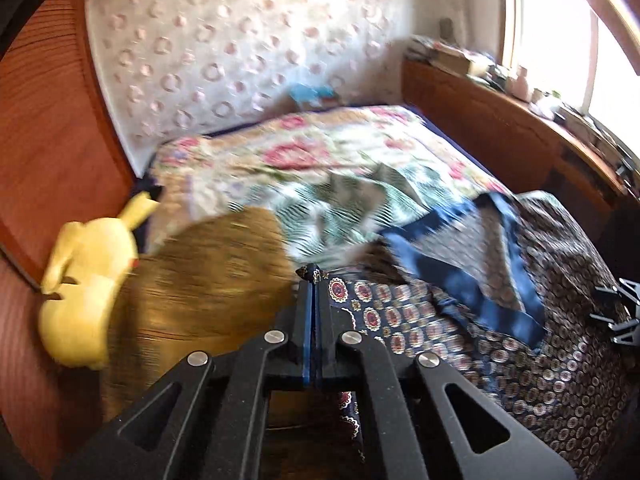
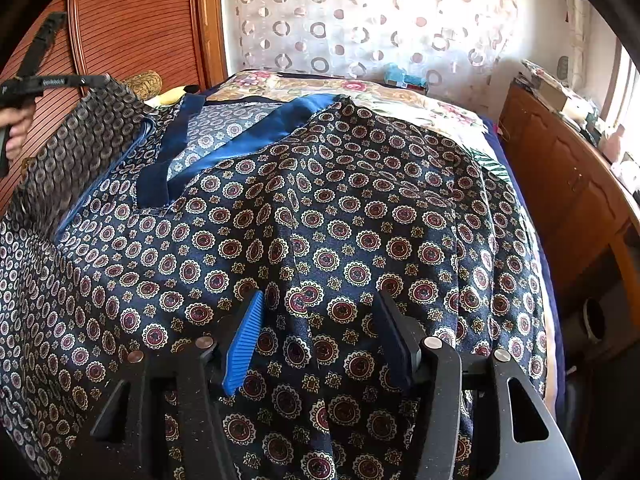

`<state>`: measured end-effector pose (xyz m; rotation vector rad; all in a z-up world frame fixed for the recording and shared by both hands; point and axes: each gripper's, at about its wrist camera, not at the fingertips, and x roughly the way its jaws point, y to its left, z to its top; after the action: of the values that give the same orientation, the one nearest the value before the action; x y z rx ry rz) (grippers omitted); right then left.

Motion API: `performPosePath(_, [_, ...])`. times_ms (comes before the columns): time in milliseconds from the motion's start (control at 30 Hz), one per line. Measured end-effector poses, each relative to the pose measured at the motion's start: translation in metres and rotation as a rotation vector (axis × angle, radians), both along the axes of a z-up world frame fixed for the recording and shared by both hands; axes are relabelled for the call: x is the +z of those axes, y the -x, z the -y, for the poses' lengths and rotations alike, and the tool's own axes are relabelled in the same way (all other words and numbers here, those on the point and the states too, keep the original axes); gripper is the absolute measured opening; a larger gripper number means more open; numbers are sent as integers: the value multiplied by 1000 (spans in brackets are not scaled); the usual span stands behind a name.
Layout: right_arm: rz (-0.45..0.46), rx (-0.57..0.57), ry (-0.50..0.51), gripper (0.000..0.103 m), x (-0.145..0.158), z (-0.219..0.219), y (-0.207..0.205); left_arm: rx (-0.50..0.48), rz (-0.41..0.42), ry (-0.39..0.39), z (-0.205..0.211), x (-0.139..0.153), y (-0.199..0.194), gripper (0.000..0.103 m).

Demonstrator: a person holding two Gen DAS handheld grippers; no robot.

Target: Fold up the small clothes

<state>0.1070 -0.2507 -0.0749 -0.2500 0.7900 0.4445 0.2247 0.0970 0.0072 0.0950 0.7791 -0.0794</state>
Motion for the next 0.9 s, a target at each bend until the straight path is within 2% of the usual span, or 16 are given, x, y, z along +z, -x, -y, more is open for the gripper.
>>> performPosePath(100, [0,0,0,58,0,0,0,46,15,-18,-21,5,2,1])
performPosePath(233, [1,0,0,59,0,0,0,82,-1,-22,-40,-8,1,1])
performPosePath(367, [1,0,0,59,0,0,0,99,-8,16,-46,-20,2,1])
performPosePath(467, [2,-1,1,59,0,0,0,95,17,21,-42,-19,13,6])
performPosePath(533, [2,-1,0,59,0,0,0,89,44,21,-40,-14,24,13])
performPosePath(633, [2,-2,1,60,0,0,0,67,86,61,-38,-5,43,32])
performPosePath(667, [2,-2,1,60,0,0,0,58,98,73,-36,-3,48,42])
performPosePath(733, [3,-3,1,60,0,0,0,41,117,93,-32,1,61,50])
performPosePath(800, [3,-2,1,61,0,0,0,26,127,113,-26,2,71,78])
performPosePath(833, [3,-2,1,61,0,0,0,15,135,119,-22,1,77,83])
performPosePath(900, [3,-2,1,61,0,0,0,-7,142,124,-14,0,85,84])
